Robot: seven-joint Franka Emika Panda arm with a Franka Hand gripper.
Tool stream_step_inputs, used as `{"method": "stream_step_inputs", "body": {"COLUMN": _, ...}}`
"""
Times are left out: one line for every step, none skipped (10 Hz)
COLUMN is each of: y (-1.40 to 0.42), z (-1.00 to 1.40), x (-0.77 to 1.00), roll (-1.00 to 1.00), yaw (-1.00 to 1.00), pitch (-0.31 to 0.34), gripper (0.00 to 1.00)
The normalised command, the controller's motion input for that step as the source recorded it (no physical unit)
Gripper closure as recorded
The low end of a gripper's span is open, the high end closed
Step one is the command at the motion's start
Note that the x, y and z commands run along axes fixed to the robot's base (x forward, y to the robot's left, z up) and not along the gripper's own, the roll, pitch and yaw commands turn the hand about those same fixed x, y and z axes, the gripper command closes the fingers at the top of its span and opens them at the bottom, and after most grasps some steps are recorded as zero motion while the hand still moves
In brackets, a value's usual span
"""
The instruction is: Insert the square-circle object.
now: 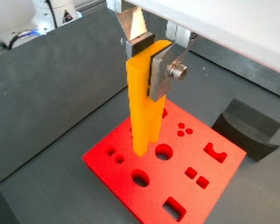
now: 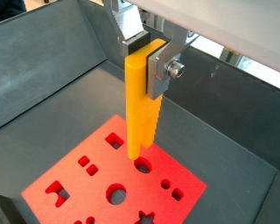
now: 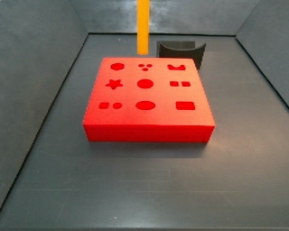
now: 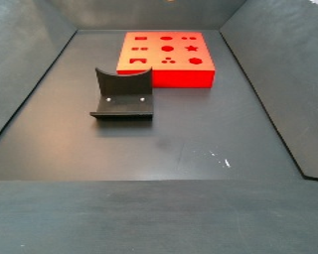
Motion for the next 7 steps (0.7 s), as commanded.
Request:
{"method": "stream_step_inputs", "body": {"y": 0.00, "z": -0.45, "x": 0.00, "roll": -0.22, "yaw": -0.81, "pitch": -0.090, "gripper": 1.00}}
{"method": "stream_step_inputs", "body": {"y": -0.06, "z": -0.32, "x": -0.09, "roll": -0.21, "yaw": -0.88, "pitch": -0.210, "gripper": 1.00}}
{"method": "stream_step_inputs", "body": {"y": -0.07, "z": -0.31, "x": -0.09, "roll": -0.21, "yaw": -0.88, "pitch": -0.220, "gripper": 1.00}}
{"method": "stream_step_inputs", "body": {"y": -0.06, "z": -0.31, "x": -0.08, "roll": -0.20, "yaw": -0.89, "pitch": -0.189, "gripper": 1.00}}
{"method": "stream_step_inputs", "body": {"y": -0.04, "z": -0.30, "x": 0.00, "roll": -0.12, "yaw": -0.97, "pitch": -0.061, "gripper": 1.00}}
{"method": "stream_step_inputs", "body": {"y": -0.01, "z": -0.36, "x": 0.00, "roll": -0.09, "yaw": -0.99, "pitch": 0.000, "gripper": 1.00}}
{"method": "stream_step_inputs", "body": {"y": 0.00, "z": -0.43, "x": 0.00, "roll": -0.06, "yaw": -1.00, "pitch": 0.000, "gripper": 1.00}}
